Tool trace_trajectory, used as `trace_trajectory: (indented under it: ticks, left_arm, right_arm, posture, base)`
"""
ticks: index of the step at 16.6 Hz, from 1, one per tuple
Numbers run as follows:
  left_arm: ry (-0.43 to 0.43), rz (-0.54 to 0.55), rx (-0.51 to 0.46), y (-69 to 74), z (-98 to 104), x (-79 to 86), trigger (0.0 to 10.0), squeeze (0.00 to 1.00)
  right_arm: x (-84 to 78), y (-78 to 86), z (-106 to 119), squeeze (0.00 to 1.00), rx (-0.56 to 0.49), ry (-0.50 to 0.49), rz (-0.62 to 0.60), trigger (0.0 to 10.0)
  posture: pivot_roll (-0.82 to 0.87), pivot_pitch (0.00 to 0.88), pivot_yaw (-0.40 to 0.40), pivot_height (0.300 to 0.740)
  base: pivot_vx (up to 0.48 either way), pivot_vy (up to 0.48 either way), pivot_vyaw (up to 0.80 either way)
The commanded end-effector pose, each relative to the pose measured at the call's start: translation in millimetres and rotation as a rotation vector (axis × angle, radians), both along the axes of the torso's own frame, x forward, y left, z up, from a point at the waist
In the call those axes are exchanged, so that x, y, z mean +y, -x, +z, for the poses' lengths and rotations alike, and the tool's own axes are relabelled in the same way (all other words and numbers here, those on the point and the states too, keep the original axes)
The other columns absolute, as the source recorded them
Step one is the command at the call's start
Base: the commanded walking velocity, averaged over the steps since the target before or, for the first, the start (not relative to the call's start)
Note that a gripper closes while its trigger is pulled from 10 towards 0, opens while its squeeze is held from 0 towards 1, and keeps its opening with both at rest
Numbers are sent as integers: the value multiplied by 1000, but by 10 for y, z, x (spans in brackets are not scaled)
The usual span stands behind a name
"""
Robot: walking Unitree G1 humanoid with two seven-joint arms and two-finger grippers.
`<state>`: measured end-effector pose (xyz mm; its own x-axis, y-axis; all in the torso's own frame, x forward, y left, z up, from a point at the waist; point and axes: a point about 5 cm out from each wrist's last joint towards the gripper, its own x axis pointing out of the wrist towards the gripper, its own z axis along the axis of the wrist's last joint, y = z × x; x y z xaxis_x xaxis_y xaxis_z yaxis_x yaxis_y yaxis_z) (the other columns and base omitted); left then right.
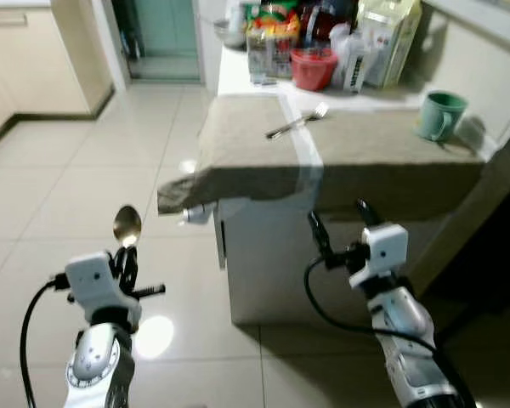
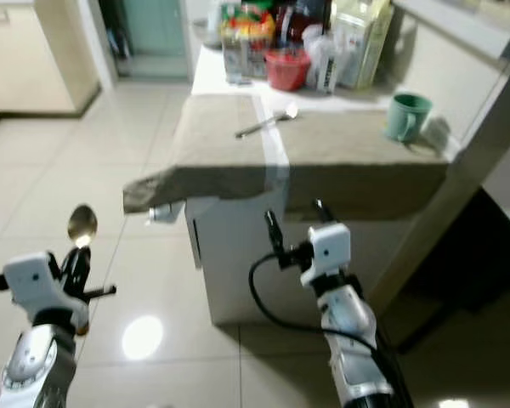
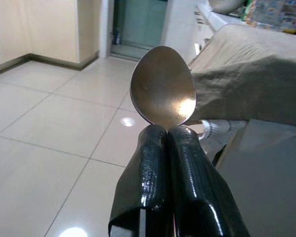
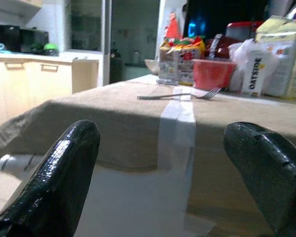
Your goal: Setting the table
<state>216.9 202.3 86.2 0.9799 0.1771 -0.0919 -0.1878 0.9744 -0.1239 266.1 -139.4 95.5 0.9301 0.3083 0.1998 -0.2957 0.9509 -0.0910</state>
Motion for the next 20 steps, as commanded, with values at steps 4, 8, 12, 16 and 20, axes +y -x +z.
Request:
trace_trajectory:
  ticks: [4,8,12,16,20]
  left_arm:
    - [9,-39,-51,-89,124,-75,0,0]
    - [6,-52,-47,-111,130,-105,0,0]
    - [-9,-67,-51,-122,137,-115,0,0]
    - [2,-53,-53,-130,141,-113,0,0]
    - [24,-51,-65,-143,163,-127,0,0]
  right_arm:
    - [-18,-45,35,0,-17,-7,-12,10000]
    - [-3,-56,0,0,-1,-11,-10,10000]
    - [1,-73,-7,0,8,-14,-8,10000]
    - [10,-127,-20,0,29,-24,-6,10000]
    - [14,-163,-19,0,41,-21,-2,10000]
  posture:
    - [-113,0,65,740]
    - [-106,0,61,740]
    - [-99,0,58,740]
    - [-91,0,52,740]
    - [-88,0,47,740]
  base:
    - [0,0,0]
    - [0,0,0]
    - [0,0,0]
    - [0,0,0]
    - [0,-430,0]
